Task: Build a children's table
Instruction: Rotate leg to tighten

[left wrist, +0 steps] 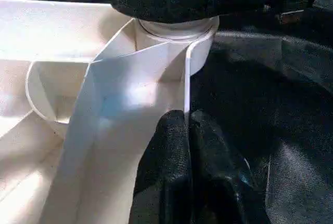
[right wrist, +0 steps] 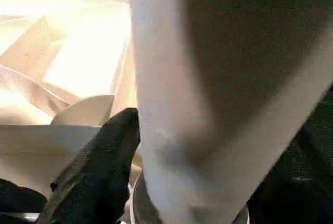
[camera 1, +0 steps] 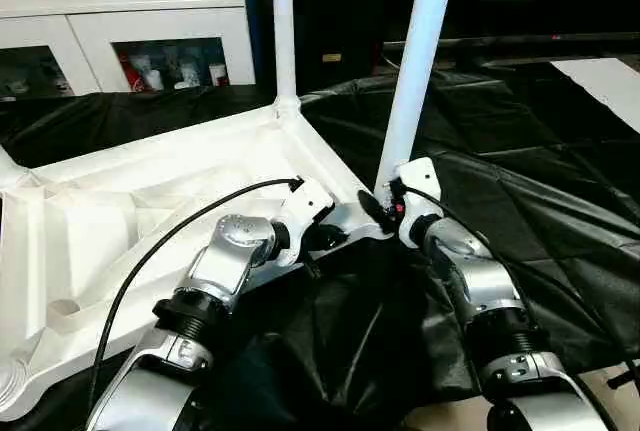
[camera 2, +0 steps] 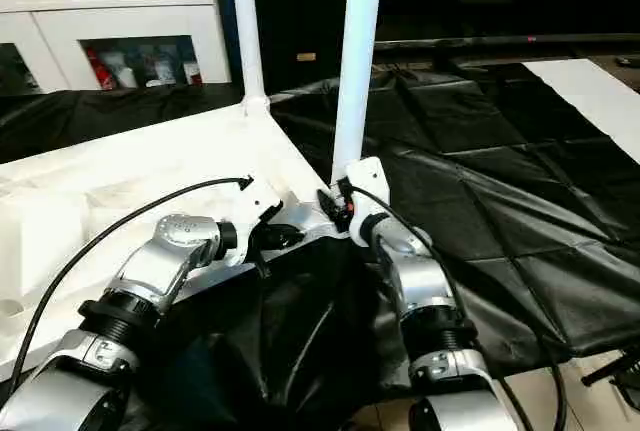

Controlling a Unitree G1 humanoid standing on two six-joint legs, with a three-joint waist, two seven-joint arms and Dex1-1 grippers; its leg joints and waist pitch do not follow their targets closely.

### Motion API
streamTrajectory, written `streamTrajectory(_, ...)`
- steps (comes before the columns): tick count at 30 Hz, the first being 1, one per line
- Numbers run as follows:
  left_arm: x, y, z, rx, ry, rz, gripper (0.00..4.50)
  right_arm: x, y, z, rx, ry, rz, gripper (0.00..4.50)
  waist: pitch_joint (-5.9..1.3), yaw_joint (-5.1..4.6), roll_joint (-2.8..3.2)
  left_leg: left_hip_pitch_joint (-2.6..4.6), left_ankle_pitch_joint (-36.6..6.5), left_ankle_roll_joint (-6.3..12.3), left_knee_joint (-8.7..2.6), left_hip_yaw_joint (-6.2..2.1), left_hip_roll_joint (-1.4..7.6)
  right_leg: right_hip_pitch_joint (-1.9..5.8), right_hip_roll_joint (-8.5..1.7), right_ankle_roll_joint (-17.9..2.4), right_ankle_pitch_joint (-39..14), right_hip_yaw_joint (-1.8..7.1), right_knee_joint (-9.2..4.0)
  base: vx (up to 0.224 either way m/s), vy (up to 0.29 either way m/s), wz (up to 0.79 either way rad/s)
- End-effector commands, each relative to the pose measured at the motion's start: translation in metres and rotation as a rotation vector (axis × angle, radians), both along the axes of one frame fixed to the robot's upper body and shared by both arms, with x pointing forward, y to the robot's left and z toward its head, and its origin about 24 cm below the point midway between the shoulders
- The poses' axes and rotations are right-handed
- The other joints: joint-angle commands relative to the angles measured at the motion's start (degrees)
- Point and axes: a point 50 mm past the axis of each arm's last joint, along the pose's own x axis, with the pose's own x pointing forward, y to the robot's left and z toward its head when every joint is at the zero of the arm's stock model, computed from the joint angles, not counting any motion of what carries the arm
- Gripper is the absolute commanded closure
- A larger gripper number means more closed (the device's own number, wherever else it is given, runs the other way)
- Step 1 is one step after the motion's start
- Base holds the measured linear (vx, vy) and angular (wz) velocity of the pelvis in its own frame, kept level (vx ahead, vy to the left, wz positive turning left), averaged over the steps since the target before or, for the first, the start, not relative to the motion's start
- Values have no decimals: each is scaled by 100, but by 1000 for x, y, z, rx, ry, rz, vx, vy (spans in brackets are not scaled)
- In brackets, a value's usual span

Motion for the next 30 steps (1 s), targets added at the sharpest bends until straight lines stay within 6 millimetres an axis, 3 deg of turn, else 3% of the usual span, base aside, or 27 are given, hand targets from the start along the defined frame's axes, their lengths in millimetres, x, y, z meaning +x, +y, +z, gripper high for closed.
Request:
streamTrajectory(1, 0, -28, 23, -77, -109, -92, 450, -23, 53, -19, 46, 106, 260, 135, -243, -27, -8, 82, -2919, 89, -481, -136, 180, 103, -345, -594, -3169, 166, -449, 0, 0, 0)
streamTrajectory(4, -1, -21, 22, -68, -110, -121, 450, -25, 50, -16, 51, 94, 328, 128, -244, -8, -15, 60, -2805, 132, -489, -125, 190, 119, -350, -643, -3071, 192, -428, 0, 0, 0)
streamTrajectory(8, -6, -6, 22, -46, -101, -214, 450, -36, 40, -5, 59, 73, 558, 128, -268, 60, -46, 10, -2376, 268, -478, -73, 210, 155, -338, -905, -2516, 280, -320, 0, 0, 0)
streamTrajectory(10, -7, -1, 22, -41, -98, -235, 450, -39, 34, -3, 39, 68, 617, 128, -266, 78, -62, 26, -2263, 289, -458, -47, 200, 121, -337, -964, -2579, 315, -300, 0, 0, 0)
streamTrajectory(12, -8, 3, 22, -37, -97, -258, 450, -41, 29, -2, 22, 66, 654, 128, -300, 105, -66, 7, -1955, 335, -428, -32, 204, 155, -336, -1070, -2273, 348, -245, 0, 0, 0)
streamTrajectory(13, -11, 10, 24, -40, -86, -315, 450, -43, 17, -1, -5, 64, 706, 128, -302, 120, -103, -26, -1756, 382, -419, -12, 202, 155, -320, -1139, -2047, 365, -207, 0, 0, 0)
streamTrajectory(16, -17, 15, 25, -40, -63, -389, 450, -44, 5, 1, -26, 79, 749, 128, -333, 192, -97, -68, -1330, 516, -372, 6, 208, 186, -320, -1262, -1666, 381, -115, 0, 0, 0)
streamTrajectory(17, -17, 15, 25, -39, -62, -391, 450, -44, 5, 1, -27, 79, 750, 128, -326, 211, -96, -65, -1284, 527, -368, 16, 207, 168, -307, -1266, -1661, 378, -115, 0, 0, 0)
streamTrajectory(19, -18, 19, 25, -20, -55, -413, 450, -47, -3, 1, -53, 91, 776, 128, -376, 295, -92, -36, -932, 578, -323, 36, 224, 185, -300, -1427, -1108, 385, -24, 27, -14, 2)
streamTrajectory(21, -18, 23, 24, -9, -53, -422, 450, -48, -11, 2, -63, 103, 791, 128, -372, 365, -84, -44, -713, 655, -316, 45, 232, 193, -271, -1527, -684, 369, 28, 0, 0, 0)
streamTrajectory(25, -18, 26, 25, -7, -46, -435, 450, -48, -20, 3, -62, 117, 796, 128, -353, 401, -58, -20, -969, 550, -332, 45, 241, 194, -279, -1512, -963, 367, 2, 0, 0, 0)
streamTrajectory(30, -18, 27, 25, -3, -42, -443, 450, -46, -23, 2, -68, 127, 788, 162, -335, 397, -76, 1, -1264, 366, -354, 39, 232, 183, -282, -1330, -1547, 374, -60, 0, 0, 0)
